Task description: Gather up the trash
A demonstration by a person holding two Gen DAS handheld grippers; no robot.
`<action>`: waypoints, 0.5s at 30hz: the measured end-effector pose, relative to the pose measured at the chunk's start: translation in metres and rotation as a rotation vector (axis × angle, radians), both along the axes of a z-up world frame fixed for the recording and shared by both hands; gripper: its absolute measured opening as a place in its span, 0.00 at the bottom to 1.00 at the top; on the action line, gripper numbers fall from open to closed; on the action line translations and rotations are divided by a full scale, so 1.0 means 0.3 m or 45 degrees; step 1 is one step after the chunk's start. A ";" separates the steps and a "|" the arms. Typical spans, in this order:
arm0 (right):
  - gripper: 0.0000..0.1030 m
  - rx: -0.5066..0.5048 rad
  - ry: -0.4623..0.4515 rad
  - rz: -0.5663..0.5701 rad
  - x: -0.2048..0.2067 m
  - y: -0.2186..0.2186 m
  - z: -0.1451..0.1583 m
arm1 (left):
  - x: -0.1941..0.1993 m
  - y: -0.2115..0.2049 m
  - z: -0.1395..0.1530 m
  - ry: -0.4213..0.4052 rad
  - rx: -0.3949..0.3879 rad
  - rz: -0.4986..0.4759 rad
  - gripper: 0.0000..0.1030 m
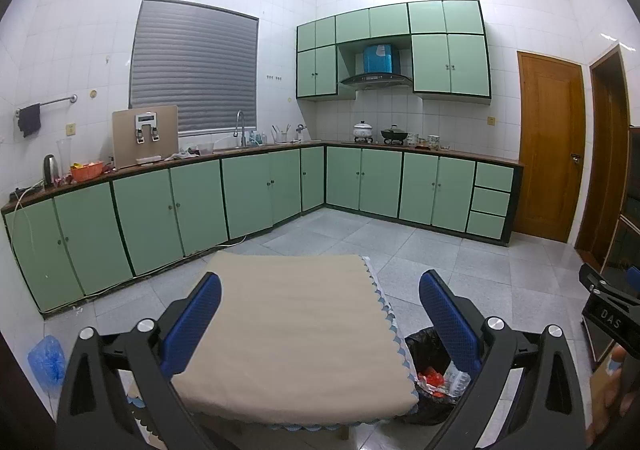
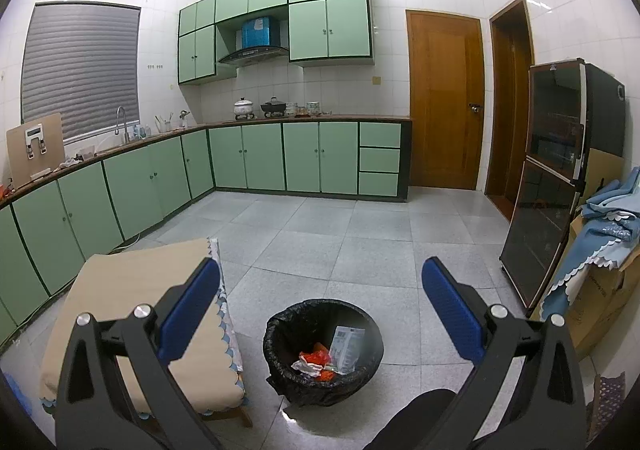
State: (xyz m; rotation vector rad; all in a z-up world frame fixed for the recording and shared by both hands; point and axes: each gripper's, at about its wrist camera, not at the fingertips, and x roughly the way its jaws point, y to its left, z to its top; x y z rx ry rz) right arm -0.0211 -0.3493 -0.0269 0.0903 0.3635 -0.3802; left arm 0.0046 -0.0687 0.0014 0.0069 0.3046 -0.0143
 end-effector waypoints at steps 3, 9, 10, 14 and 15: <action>0.95 0.004 -0.002 -0.001 0.002 0.000 -0.003 | 0.000 0.000 0.000 0.001 -0.001 0.001 0.94; 0.95 0.000 -0.005 -0.003 -0.001 -0.001 -0.004 | 0.002 0.003 -0.001 -0.003 -0.003 0.001 0.94; 0.95 -0.001 -0.003 -0.003 0.000 -0.001 -0.004 | 0.002 0.003 -0.001 -0.003 -0.003 0.000 0.94; 0.95 -0.002 -0.002 -0.002 0.002 -0.003 -0.003 | 0.001 0.002 0.000 -0.003 -0.002 0.002 0.94; 0.95 -0.003 0.000 -0.003 0.002 -0.002 -0.004 | 0.003 0.002 -0.001 -0.003 -0.001 0.002 0.94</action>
